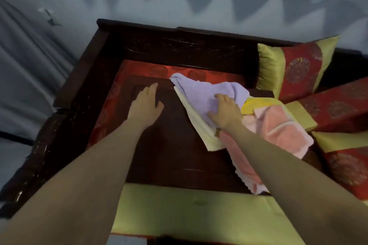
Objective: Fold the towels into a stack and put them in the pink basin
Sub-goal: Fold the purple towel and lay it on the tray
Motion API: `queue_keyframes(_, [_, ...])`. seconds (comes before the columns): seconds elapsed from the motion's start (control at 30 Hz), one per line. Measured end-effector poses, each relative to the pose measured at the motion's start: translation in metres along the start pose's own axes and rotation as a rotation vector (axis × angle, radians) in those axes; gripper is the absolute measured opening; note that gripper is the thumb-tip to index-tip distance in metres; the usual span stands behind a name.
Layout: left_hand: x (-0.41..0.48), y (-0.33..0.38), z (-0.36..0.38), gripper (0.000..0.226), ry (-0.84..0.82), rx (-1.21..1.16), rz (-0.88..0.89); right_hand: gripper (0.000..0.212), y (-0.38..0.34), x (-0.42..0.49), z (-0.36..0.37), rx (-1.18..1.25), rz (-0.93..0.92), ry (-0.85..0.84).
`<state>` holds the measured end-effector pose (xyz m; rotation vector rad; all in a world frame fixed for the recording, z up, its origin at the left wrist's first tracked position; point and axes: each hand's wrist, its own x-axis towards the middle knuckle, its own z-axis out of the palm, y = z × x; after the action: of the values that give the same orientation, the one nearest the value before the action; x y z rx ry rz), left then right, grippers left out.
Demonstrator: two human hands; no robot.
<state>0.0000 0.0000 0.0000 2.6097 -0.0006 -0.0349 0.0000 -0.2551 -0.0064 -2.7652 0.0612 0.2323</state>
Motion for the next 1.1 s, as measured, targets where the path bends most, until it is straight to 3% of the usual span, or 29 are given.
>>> queue_keyframes(0.13, [0.015,-0.014,0.022,0.064,-0.087,-0.009,-0.030,0.058,0.002,0.014,0.026,-0.109,0.119,-0.152])
queue_keyframes(0.23, [0.027,-0.026,0.035,0.063,-0.139,-0.035,-0.044,0.049,0.010,0.023,0.041,-0.153,0.150,-0.160])
queue_keyframes(0.33, [0.034,-0.030,0.050,0.060,-0.157,-0.121,-0.032,0.037,0.011,0.030,0.046,-0.175,0.164,-0.069])
queue_keyframes(0.4, [0.045,-0.028,0.057,0.053,-0.171,-0.234,-0.098,0.030,0.001,0.035,0.037,-0.178,0.158,0.168])
queue_keyframes(0.47, [0.054,-0.014,0.058,0.046,-0.245,-0.475,-0.304,0.032,-0.017,0.037,0.025,-0.084,0.044,0.437])
queue_keyframes(0.5, [0.058,-0.004,0.057,0.048,-0.342,-0.707,-0.454,0.031,-0.028,0.035,0.020,0.003,-0.073,0.480])
queue_keyframes(0.57, [0.066,0.013,0.055,0.053,-0.549,-1.172,-0.685,0.029,-0.048,0.026,0.022,0.069,-0.350,0.332])
queue_keyframes(0.63, [0.075,0.019,0.053,0.048,-0.573,-1.356,-0.741,0.028,-0.058,0.017,0.032,-0.028,-0.492,0.165])
queue_keyframes(0.7, [0.083,0.007,0.054,0.039,-0.443,-1.319,-0.742,0.031,-0.055,0.016,0.038,0.020,-0.443,0.119])
queue_keyframes(0.8, [0.086,-0.025,0.054,0.031,-0.322,-1.191,-0.704,0.034,-0.042,0.023,0.037,0.110,-0.259,0.203])
queue_keyframes(0.97, [0.069,-0.069,0.040,0.032,-0.473,-0.882,-0.697,0.015,-0.029,0.051,0.036,0.093,-0.006,0.163])
queue_keyframes(1.1, [0.058,-0.091,0.022,0.050,-0.625,-1.102,-0.703,0.020,-0.057,0.068,0.047,0.347,-0.060,0.016])
